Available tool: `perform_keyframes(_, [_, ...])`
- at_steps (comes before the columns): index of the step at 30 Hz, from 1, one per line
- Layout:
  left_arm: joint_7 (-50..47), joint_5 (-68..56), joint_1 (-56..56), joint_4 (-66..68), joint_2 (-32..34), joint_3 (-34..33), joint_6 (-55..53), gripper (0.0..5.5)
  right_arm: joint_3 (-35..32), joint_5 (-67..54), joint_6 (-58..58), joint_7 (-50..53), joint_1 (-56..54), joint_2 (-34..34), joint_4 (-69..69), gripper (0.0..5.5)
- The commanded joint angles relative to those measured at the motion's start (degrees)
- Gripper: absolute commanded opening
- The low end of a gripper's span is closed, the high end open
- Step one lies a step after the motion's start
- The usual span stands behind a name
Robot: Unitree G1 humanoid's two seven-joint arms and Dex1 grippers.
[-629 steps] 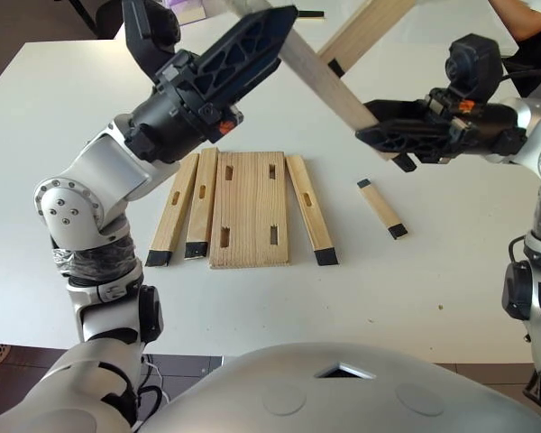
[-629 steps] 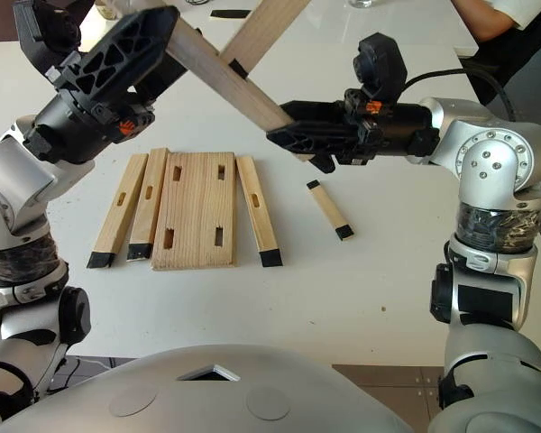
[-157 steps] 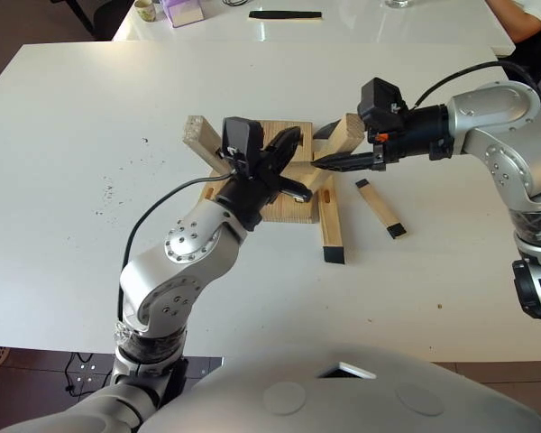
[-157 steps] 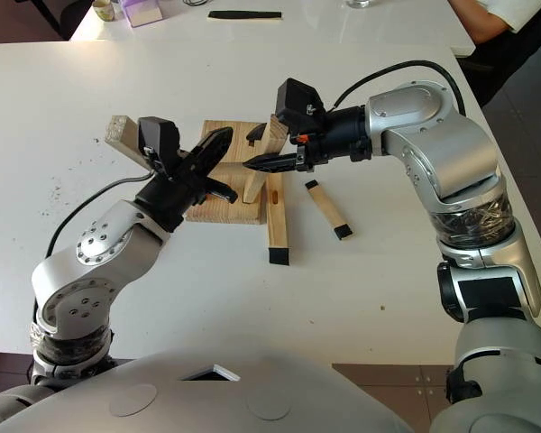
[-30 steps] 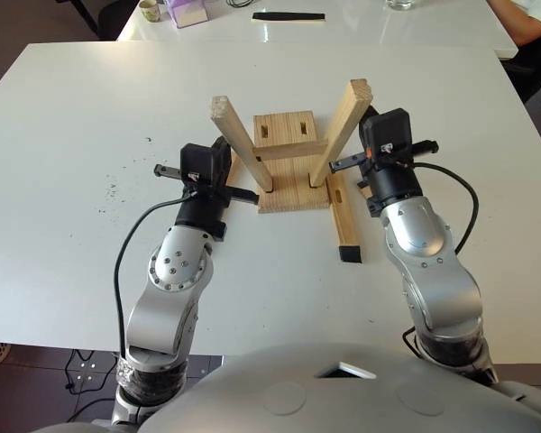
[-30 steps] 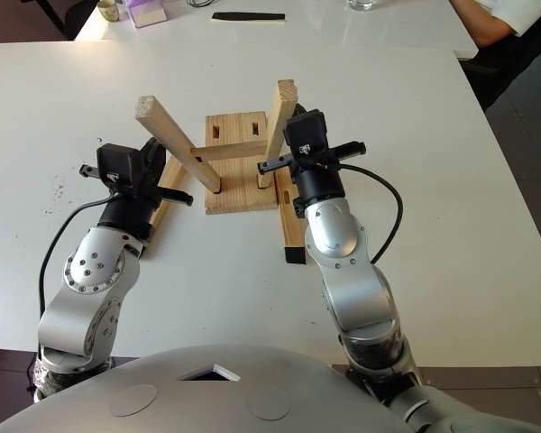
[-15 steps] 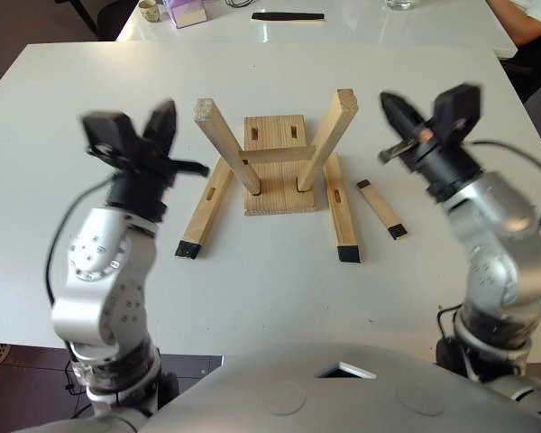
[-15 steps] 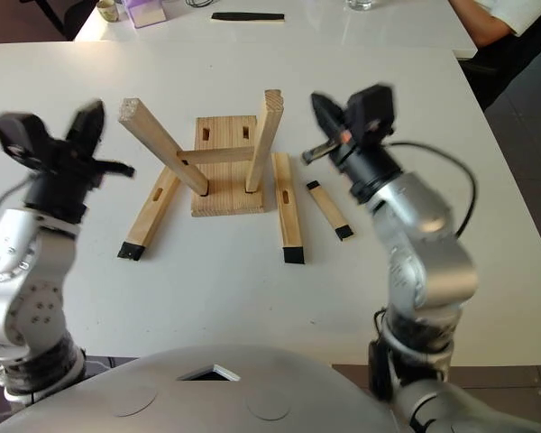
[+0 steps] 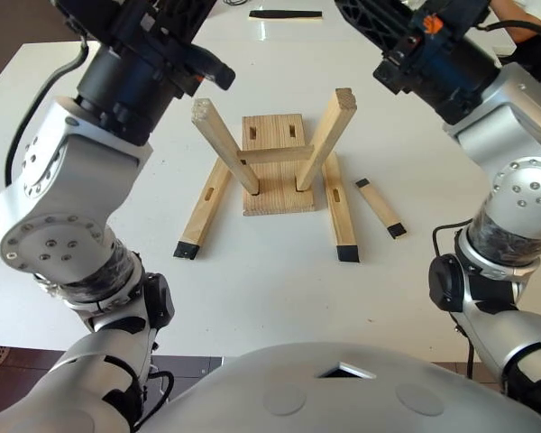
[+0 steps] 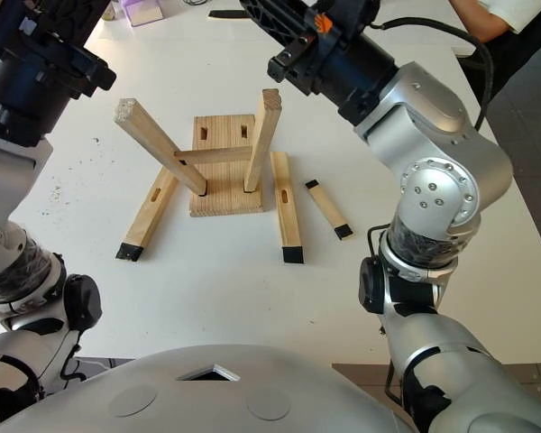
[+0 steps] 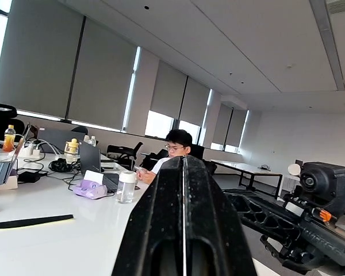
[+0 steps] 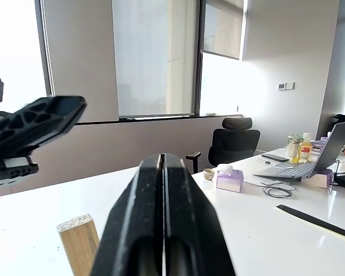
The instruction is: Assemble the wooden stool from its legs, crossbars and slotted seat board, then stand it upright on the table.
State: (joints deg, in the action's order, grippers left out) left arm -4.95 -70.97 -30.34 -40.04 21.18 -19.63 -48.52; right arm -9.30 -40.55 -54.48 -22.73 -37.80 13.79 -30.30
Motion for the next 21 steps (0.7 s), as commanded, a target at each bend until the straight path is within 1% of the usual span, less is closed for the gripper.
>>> perform_keyframes(1, [0.1, 2.3, -2.8, 7.2, 2.8, 1.9, 0.2, 0.0, 2.3, 1.6, 2.8, 1.8, -2.7, -1.4, 4.2, 0.02])
perform_keyframes(4, [1.6, 4.5, -4.0, 11.3, 3.6, 3.0, 0.8, 0.0, 3.3, 2.4, 5.6, 3.0, -4.7, -3.1, 6.8, 0.02])
perform_keyframes(8, [1.0, 4.6, -3.9, 12.8, 3.2, 3.6, 0.6, 0.0, 4.4, 2.9, 8.2, 3.4, -5.5, -4.6, 8.8, 0.02])
perform_keyframes(12, [-2.0, 2.5, 0.5, 12.3, 0.3, 4.9, -0.5, 0.0, 9.1, 5.4, 8.5, 2.5, 2.5, -3.7, 9.9, 0.02])
perform_keyframes(14, [-1.9, 5.3, 6.0, 13.5, -1.2, 7.5, -0.6, 0.0, 13.2, 8.1, 9.3, 1.3, 8.3, -2.5, 11.7, 0.02])
perform_keyframes(16, [0.4, 9.1, 11.6, 15.7, -1.9, 10.3, 0.2, 0.0, 16.0, 10.7, 11.5, 0.2, 12.1, -2.0, 14.3, 0.02])
perform_keyframes(18, [1.9, 10.5, 13.8, 16.7, -2.6, 11.3, 1.5, 0.0, 16.3, 10.7, 13.0, -0.3, 11.5, -2.4, 15.1, 0.02])
perform_keyframes(21, [2.8, 8.2, 10.8, 16.5, -3.6, 8.7, 4.2, 0.0, 13.6, 8.9, 14.4, -0.7, 7.1, -3.2, 15.5, 0.02])
